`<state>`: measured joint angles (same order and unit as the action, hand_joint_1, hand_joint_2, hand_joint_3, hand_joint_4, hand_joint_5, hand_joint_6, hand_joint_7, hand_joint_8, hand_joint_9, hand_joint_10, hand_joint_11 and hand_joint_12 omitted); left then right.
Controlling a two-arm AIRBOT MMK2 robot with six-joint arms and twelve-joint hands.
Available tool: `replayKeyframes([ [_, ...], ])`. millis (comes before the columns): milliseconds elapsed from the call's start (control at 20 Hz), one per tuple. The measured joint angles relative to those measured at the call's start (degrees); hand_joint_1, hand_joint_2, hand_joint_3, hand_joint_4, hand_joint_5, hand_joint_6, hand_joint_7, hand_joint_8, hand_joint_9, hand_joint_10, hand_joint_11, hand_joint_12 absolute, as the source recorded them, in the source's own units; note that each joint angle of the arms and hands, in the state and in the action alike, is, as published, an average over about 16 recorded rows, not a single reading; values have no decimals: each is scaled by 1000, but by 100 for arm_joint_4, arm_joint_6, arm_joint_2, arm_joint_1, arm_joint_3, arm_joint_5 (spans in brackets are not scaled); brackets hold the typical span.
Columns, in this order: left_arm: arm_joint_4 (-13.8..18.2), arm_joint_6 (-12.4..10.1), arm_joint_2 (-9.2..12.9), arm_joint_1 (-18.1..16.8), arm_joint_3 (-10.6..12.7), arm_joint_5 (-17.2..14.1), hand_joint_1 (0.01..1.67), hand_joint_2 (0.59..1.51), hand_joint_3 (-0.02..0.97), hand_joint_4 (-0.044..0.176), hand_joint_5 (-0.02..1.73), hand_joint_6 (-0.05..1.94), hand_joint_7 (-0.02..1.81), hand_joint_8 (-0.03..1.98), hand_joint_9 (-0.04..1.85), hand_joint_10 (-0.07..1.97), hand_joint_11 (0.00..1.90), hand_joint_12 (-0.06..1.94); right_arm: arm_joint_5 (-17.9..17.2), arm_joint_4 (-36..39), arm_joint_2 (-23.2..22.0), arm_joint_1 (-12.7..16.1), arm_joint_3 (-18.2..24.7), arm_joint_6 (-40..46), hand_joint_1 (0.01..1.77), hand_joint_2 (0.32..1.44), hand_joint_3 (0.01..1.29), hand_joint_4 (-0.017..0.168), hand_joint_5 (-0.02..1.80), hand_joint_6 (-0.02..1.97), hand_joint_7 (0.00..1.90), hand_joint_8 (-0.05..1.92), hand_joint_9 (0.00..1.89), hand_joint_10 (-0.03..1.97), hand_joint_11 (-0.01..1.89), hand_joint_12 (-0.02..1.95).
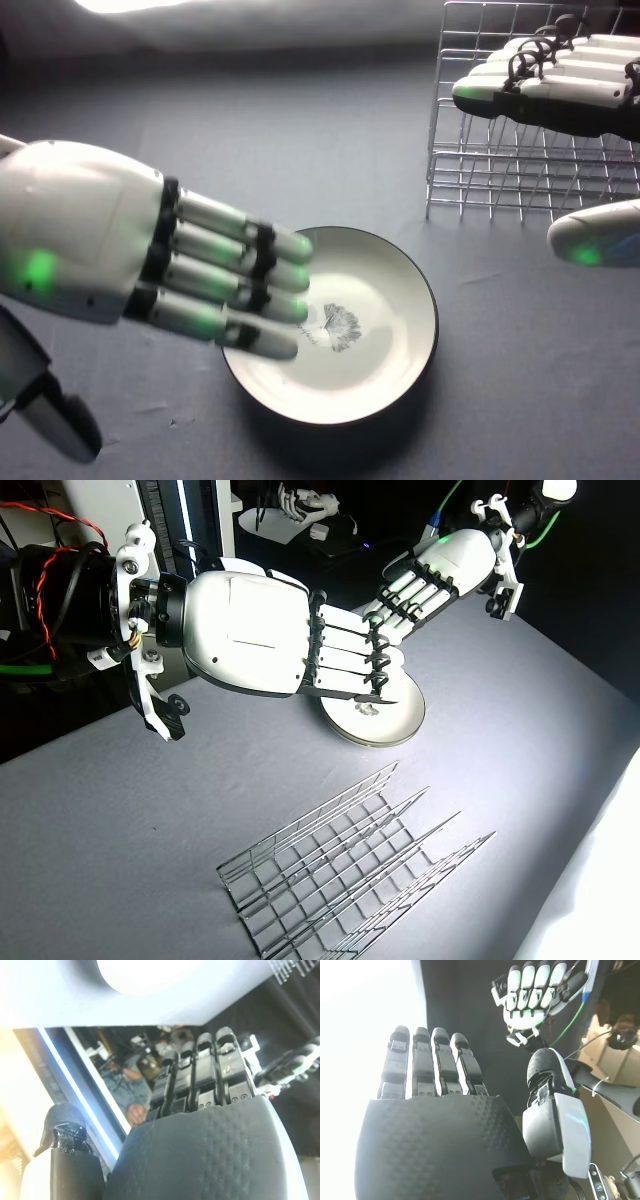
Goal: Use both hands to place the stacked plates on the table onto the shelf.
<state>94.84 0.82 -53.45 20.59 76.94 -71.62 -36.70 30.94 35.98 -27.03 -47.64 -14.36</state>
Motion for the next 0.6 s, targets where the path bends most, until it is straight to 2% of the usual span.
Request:
replayKeyframes([
  [250, 284, 37, -255, 159, 225, -52, 18, 1088, 21, 0, 29, -4, 19, -5, 15, 7, 15, -14, -12, 18, 9, -6, 0, -4, 58, 1219, 24, -2, 19, 17, 22, 11, 16, 8, 13, -6],
  [600, 521, -1, -597, 354, 435, 229, 16, 1092, 20, 0, 30, -4, 18, -5, 17, 8, 15, -15, -20, 43, 21, -17, 0, -5, 186, 1182, 23, -2, 15, 16, 22, 11, 20, 8, 17, -6],
])
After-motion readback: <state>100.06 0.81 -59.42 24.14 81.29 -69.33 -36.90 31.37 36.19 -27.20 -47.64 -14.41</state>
